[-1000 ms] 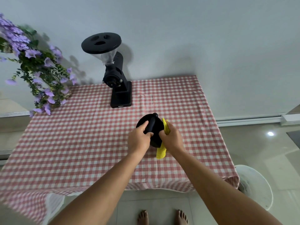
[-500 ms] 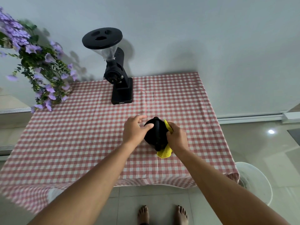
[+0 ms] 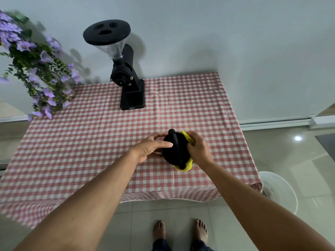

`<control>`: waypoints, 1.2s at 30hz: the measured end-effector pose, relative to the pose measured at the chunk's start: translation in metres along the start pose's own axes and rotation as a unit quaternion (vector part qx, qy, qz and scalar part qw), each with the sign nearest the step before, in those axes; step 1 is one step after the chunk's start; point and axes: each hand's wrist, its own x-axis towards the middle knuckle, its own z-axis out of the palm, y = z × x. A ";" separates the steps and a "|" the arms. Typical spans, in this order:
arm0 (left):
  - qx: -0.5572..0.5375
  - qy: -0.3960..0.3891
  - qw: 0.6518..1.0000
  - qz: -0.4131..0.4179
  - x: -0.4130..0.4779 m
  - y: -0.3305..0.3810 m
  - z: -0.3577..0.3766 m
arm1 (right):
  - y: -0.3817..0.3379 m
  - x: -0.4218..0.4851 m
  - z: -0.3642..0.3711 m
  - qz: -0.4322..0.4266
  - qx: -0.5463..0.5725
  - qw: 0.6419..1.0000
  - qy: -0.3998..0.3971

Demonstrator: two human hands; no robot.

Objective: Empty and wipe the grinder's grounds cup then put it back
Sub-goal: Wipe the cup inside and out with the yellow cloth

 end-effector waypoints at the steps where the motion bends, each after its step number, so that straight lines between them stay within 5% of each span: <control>1: 0.006 0.004 1.000 0.008 0.000 -0.001 0.000 | 0.001 0.001 -0.001 -0.002 0.003 1.000 -0.004; 11: -0.006 0.063 0.997 0.045 -0.006 0.003 0.005 | -0.036 0.017 -0.026 0.006 0.091 0.989 0.120; 16: -0.027 0.069 0.997 0.028 -0.006 0.003 0.007 | -0.042 0.006 -0.016 -0.023 0.082 0.988 -0.128; 19: -0.044 0.067 0.996 0.028 -0.008 0.000 0.006 | -0.038 0.010 -0.014 -0.006 0.119 0.984 -0.133; 30: -0.064 0.080 0.992 0.070 -0.015 0.005 -0.001 | -0.048 0.023 -0.016 -0.126 -0.208 0.968 -0.066; 36: -0.064 0.158 0.979 0.113 -0.016 0.010 0.008 | -0.042 0.015 -0.001 0.141 -0.106 0.983 -0.051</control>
